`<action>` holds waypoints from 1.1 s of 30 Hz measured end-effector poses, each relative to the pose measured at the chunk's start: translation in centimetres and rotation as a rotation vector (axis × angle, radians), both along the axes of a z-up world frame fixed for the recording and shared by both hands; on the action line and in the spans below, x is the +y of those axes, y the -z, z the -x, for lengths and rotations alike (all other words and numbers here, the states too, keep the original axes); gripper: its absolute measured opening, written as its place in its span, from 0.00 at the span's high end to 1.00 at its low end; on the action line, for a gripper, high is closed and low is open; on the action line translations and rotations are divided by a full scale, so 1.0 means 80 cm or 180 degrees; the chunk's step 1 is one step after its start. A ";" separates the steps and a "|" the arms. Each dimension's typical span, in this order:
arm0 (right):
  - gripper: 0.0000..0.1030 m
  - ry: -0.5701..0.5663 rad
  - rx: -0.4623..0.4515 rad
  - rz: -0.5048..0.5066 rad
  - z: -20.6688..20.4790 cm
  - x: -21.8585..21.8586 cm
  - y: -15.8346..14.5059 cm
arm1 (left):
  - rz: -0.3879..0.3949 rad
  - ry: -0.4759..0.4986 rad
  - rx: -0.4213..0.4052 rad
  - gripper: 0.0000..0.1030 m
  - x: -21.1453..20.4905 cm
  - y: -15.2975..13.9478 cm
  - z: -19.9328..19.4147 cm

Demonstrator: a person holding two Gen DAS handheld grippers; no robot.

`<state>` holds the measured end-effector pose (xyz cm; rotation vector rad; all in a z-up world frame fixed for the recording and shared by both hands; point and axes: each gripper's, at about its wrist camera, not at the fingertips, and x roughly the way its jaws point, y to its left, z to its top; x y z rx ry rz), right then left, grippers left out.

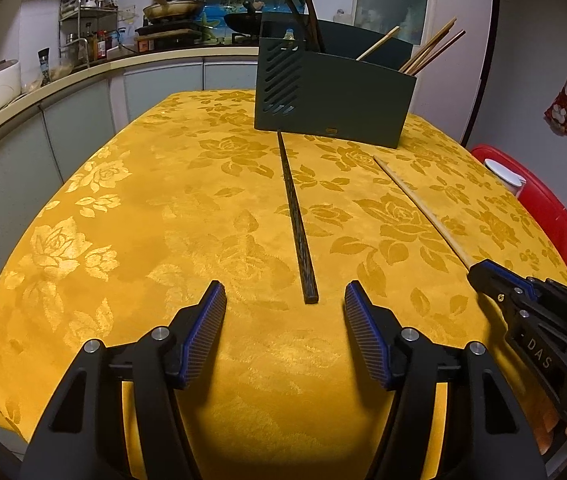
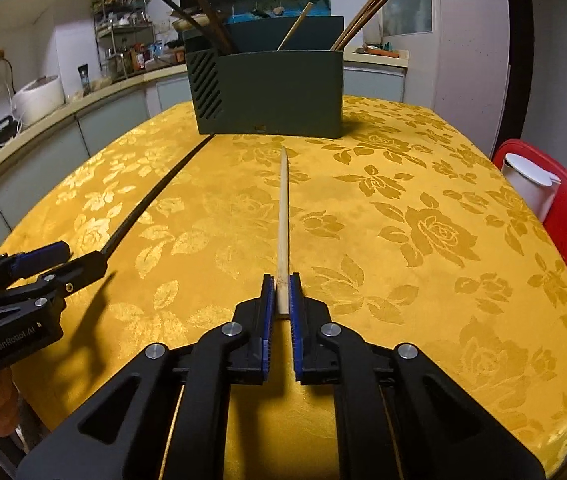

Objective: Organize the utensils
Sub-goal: 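Close the left gripper on the dark chopstick while the right gripper grasps the light chopstick, then lift both chopsticks and carry them over the green holder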

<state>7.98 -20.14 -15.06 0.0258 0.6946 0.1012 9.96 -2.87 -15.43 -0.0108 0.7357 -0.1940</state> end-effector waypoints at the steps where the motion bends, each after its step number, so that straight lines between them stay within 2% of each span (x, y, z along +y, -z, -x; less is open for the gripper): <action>1: 0.91 0.0004 -0.0008 -0.0006 0.000 0.001 0.000 | -0.0004 -0.0004 -0.0003 0.43 0.000 0.000 0.000; 3: 0.89 0.0006 -0.0036 -0.0049 -0.001 0.000 0.001 | -0.0010 -0.0012 -0.0012 0.47 -0.003 0.000 -0.004; 7: 0.79 -0.0031 -0.0122 -0.0076 0.001 0.004 0.003 | -0.0107 -0.0038 -0.0081 0.53 -0.010 0.003 -0.009; 13: 0.78 0.0002 -0.0229 -0.0015 0.004 0.011 0.006 | -0.0247 -0.0026 -0.0220 0.64 -0.017 0.007 -0.005; 18: 0.79 0.0028 -0.0224 -0.0012 0.004 0.011 0.006 | -0.0299 0.0033 -0.0248 0.93 -0.021 0.006 -0.005; 27: 0.92 -0.0002 -0.0174 0.0071 0.003 0.010 0.004 | -0.0235 0.0090 -0.0162 0.93 -0.010 0.000 -0.002; 33: 0.93 -0.0098 -0.0097 0.0054 0.009 0.012 -0.008 | -0.0316 0.0100 -0.0263 0.93 -0.007 -0.025 0.008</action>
